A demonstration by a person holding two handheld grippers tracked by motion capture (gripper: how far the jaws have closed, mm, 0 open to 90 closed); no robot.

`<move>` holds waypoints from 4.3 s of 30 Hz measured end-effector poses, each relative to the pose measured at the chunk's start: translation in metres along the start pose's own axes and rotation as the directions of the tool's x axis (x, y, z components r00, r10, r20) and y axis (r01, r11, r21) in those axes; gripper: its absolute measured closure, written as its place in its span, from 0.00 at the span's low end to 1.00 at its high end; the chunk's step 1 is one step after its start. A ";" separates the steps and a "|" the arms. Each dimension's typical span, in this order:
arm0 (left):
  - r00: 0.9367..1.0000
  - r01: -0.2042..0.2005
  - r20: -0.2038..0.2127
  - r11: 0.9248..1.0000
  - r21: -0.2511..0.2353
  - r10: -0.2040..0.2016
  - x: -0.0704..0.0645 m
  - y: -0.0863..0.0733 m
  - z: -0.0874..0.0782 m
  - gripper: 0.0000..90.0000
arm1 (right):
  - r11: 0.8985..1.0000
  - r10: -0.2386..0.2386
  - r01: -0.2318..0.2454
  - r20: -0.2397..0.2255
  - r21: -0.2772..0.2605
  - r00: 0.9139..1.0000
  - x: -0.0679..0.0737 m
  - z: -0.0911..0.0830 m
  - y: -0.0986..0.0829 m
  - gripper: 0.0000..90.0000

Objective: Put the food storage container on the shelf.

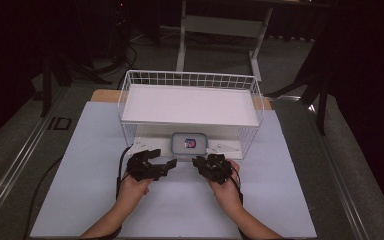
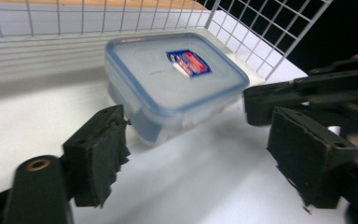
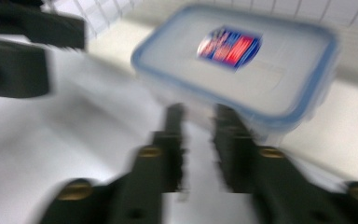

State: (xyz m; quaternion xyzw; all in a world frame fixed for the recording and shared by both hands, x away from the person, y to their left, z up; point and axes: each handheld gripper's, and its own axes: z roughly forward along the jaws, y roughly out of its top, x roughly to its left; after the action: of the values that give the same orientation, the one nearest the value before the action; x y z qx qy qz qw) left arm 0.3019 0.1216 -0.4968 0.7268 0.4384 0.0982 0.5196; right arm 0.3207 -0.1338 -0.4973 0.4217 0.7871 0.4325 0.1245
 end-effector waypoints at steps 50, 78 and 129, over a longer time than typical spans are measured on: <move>0.993 -0.080 -0.085 0.996 -0.044 0.076 0.003 -0.028 -0.010 0.00 | 0.999 0.002 -0.004 0.062 0.035 0.998 -0.005 0.070 0.027 1.00; 0.983 -0.179 0.040 0.982 -0.056 0.181 -0.017 -0.003 -0.023 0.00 | 0.994 -0.054 0.049 -0.054 -0.094 0.997 0.002 0.002 0.009 0.24; 0.987 -0.153 0.040 0.988 -0.027 0.154 0.003 -0.047 -0.086 0.00 | 0.993 -0.080 0.072 -0.089 -0.089 0.993 -0.048 -0.112 -0.063 0.17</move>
State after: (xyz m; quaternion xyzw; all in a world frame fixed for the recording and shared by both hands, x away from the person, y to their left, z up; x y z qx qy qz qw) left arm 0.2266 0.1848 -0.4996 0.7541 0.3689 0.1278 0.5281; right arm 0.2523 -0.2528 -0.4879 0.3652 0.7883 0.4798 0.1222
